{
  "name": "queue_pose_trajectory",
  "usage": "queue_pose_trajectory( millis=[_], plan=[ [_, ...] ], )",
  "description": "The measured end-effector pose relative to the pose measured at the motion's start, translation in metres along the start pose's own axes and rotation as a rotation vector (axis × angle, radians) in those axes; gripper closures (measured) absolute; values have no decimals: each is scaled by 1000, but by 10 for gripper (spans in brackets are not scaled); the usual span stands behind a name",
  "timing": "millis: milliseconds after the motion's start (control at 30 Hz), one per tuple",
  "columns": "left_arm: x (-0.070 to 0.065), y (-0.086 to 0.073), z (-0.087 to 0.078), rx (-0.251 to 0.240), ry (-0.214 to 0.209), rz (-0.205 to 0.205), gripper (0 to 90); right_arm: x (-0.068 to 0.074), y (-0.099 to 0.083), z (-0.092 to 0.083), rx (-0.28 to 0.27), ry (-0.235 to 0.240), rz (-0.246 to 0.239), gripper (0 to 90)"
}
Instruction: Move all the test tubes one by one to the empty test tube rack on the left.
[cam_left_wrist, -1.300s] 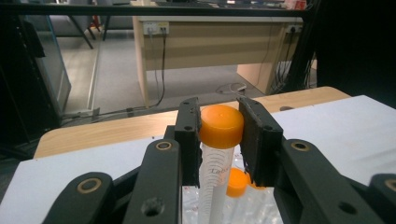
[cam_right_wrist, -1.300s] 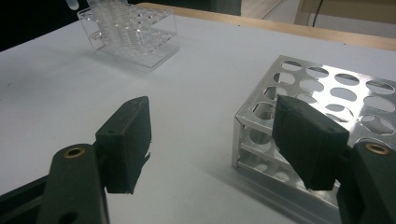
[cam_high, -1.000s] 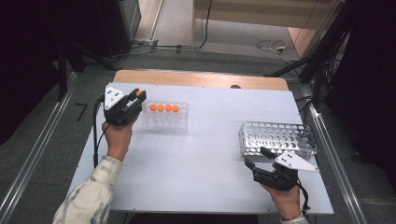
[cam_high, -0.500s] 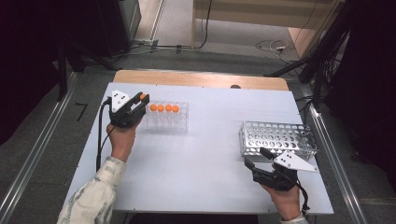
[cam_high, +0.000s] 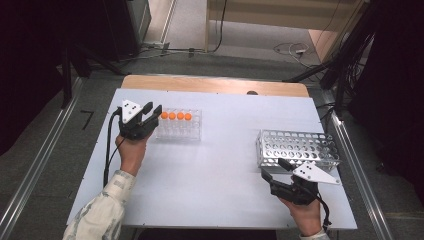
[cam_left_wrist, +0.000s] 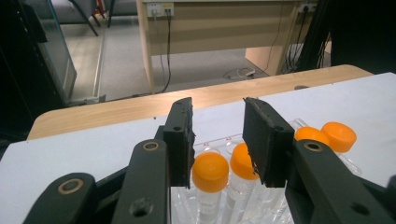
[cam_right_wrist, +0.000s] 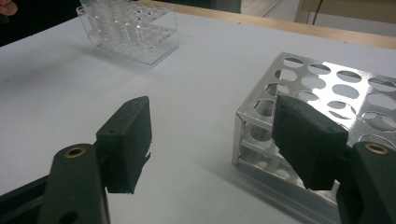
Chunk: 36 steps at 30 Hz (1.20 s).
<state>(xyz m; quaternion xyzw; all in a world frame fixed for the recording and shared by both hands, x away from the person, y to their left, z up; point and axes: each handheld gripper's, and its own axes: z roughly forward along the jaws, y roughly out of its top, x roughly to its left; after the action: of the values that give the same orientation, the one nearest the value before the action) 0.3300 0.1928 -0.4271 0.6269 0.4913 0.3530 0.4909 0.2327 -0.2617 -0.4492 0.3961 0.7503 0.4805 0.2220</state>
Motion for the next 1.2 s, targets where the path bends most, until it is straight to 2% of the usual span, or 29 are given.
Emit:
queue_pose_trajectory(
  millis=[233,567,1033,1200],
  plan=[
    [2,-3,-9,-17,-9,-30,532,-4,0,0,-2,-14,8,271],
    [-3,-16,-32,-21,-23,-58,382,-14,-2,-2,-1,-49,23,269],
    [-13,-41,-62,17,-56,-76,319,-30,-6,-7,5,-101,50,266],
    [-14,-47,-75,26,-50,-69,294,-32,-7,-8,4,-111,53,265]
  ],
)
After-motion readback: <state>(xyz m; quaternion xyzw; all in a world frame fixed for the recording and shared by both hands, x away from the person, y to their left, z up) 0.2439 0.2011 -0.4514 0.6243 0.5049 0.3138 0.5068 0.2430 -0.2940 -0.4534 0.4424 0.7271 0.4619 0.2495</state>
